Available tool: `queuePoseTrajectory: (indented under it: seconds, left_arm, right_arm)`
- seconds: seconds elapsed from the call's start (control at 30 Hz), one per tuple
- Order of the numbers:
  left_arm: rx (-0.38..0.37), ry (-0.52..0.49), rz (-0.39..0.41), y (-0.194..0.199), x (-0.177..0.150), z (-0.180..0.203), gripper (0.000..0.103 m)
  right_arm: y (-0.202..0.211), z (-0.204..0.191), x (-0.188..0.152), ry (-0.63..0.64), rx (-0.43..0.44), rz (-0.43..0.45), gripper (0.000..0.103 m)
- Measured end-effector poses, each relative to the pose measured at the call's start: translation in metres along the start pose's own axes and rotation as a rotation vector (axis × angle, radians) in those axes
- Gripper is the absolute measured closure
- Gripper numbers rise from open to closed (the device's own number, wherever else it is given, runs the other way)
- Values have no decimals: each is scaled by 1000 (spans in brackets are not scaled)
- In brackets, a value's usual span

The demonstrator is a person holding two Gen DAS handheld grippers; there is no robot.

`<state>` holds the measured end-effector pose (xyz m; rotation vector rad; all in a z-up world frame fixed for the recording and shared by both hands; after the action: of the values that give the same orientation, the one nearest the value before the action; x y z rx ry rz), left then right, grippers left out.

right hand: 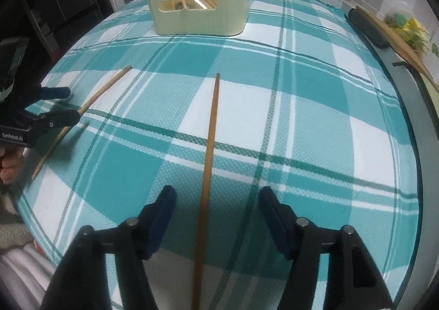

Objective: Organize utensils

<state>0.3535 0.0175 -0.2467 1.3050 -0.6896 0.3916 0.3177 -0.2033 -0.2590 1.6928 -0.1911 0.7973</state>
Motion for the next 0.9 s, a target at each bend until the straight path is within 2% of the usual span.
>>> queuePoseTrajectory:
  seconds: [0.1, 0.2, 0.47, 0.53, 0.6, 0.67, 0.8, 0.87, 0.9]
  left_arm:
    - [11, -59, -33, -14, 8, 5, 14]
    - [15, -112, -36, -22, 10, 11, 12]
    - [-2, -130, -56, -23, 11, 11, 14]
    - [-4, -140, -62, -23, 12, 13, 18]
    - [-16, -156, -66, -24, 15, 19, 28]
    - [-29, -168, -72, -25, 17, 25, 32]
    - [-34, -162, -73, -30, 22, 28, 32]
    - [-37, -161, -77, -33, 25, 29, 32]
    - [-38, -162, -77, -34, 26, 30, 34]
  right_arm:
    - [-12, -1, 13, 52, -13, -4, 47]
    - [-22, 0, 25, 57, -1, 0, 47]
    - [-32, 1, 37, 107, 55, 12, 44]
    - [-34, 2, 39, 104, 55, -8, 44]
    - [-38, 0, 44, 117, 41, -39, 41]
    - [-41, -2, 47, 128, 35, -37, 43]
    - [-50, -6, 57, 126, 41, -17, 45]
    - [-54, -8, 64, 126, 36, -10, 56]
    - [-56, -9, 67, 123, 37, -9, 59]
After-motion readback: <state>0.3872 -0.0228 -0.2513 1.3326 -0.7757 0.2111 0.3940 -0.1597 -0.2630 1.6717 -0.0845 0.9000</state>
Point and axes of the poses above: each gripper's, at about its wrist camera, not at the fingertips, and y roughly against the way its jaws point, z to its right, x to its top, the point moved 4 cm from there along -y, roughly the way its jaws point, and after that the axes turned 14 degrees about z, right-handed, at the moved point
